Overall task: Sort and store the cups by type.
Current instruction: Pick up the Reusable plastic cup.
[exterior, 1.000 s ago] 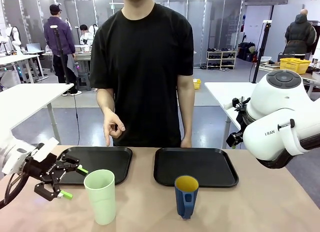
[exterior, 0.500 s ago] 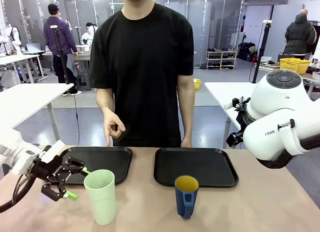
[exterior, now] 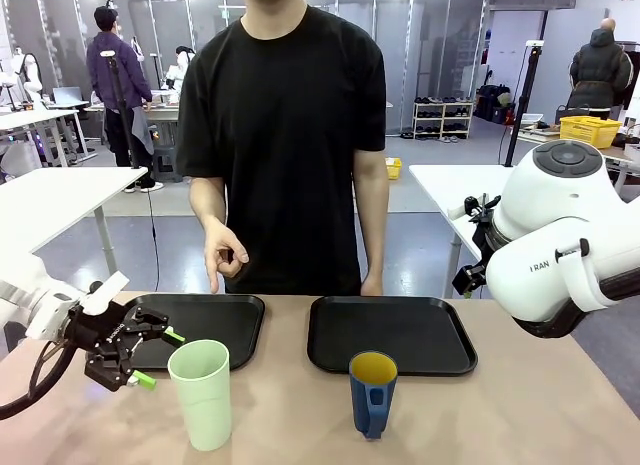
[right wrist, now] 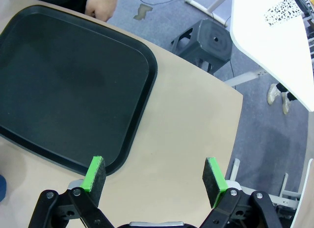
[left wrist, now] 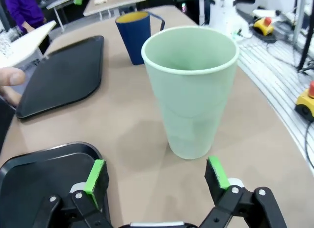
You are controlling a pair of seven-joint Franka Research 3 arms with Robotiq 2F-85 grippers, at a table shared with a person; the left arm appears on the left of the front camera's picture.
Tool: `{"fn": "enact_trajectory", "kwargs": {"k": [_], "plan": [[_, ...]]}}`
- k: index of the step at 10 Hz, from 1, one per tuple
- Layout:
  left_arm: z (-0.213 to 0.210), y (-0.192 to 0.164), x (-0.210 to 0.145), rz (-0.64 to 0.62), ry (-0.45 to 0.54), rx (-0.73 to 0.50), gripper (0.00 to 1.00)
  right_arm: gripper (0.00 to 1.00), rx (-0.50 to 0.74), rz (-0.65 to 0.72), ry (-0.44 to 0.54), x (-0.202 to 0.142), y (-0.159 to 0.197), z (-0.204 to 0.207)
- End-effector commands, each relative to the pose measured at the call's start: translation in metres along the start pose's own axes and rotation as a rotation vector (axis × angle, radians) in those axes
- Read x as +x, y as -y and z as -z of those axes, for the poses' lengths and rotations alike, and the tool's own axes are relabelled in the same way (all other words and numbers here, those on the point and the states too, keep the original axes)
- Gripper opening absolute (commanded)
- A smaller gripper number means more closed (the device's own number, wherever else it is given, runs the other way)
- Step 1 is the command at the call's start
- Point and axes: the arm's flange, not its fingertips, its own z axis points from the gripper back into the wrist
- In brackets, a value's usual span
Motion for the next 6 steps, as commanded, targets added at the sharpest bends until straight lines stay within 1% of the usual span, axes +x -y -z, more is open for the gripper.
{"fn": "enact_trajectory", "kwargs": {"k": [1, 3, 4, 5, 6], "plan": [[0.004, 0.008, 0.003, 0.019, -0.017, 0.002, 1.00, 1.00, -0.008, -0.013, 0.000, 0.001, 0.000, 0.002], [0.004, 0.008, 0.003, 0.019, -0.017, 0.002, 1.00, 1.00, -0.008, -0.013, 0.000, 0.001, 0.000, 0.002], [0.003, 0.003, 0.001, -0.002, 0.002, -0.006, 1.00, 1.00, -0.008, -0.013, 0.000, 0.001, 0.000, 0.002], [-0.008, -0.012, -0.006, 0.040, 0.000, -0.056, 1.00, 1.00, -0.008, -0.013, 0.000, 0.001, 0.000, 0.002], [-0.019, -0.022, -0.011, 0.068, 0.037, -0.110, 1.00, 1.00, -0.008, -0.013, 0.000, 0.001, 0.000, 0.002]]}}
